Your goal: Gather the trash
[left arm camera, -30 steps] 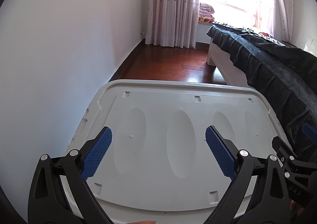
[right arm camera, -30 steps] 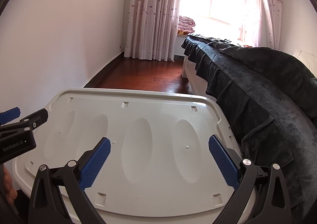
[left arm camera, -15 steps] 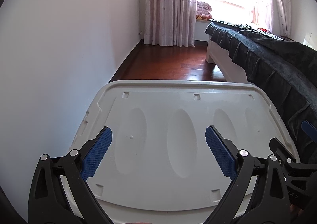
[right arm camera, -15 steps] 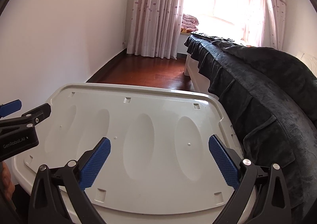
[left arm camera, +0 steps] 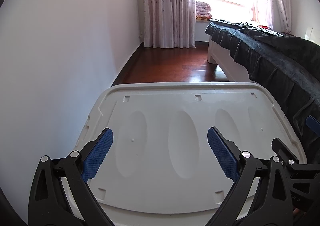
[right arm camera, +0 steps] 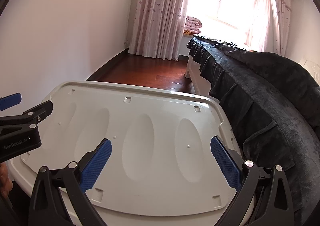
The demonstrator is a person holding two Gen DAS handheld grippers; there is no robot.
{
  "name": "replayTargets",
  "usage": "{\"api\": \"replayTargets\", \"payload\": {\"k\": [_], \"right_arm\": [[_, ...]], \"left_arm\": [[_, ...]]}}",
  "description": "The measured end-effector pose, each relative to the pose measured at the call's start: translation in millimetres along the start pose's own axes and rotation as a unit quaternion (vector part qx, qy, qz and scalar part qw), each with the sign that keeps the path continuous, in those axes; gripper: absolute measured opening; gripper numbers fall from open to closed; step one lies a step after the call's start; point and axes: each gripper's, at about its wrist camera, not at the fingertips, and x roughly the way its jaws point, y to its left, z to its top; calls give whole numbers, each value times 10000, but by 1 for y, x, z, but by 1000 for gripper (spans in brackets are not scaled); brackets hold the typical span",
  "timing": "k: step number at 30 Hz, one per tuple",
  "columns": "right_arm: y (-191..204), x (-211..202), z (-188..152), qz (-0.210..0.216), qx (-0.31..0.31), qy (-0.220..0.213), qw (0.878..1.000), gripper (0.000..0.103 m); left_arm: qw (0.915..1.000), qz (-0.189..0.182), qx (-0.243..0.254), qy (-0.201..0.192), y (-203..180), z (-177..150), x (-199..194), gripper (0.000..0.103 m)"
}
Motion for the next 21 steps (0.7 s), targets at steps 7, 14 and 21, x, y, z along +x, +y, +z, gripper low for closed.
{"api": "replayTargets", "payload": {"k": [7,14,21], "right_arm": [[-2,1,0,-16,-3,21,10000,98],[-2,1,0,-21,-5,25,10000,98],[-2,1,0,-17,-13,22,10000,98]], "left_arm": [[9999,2,34,-149,-2,1,-3,93],[9996,-16,56,-273,-3,2,-6,93],[9999,-48,46,-151,-3,2,-2,93]]}}
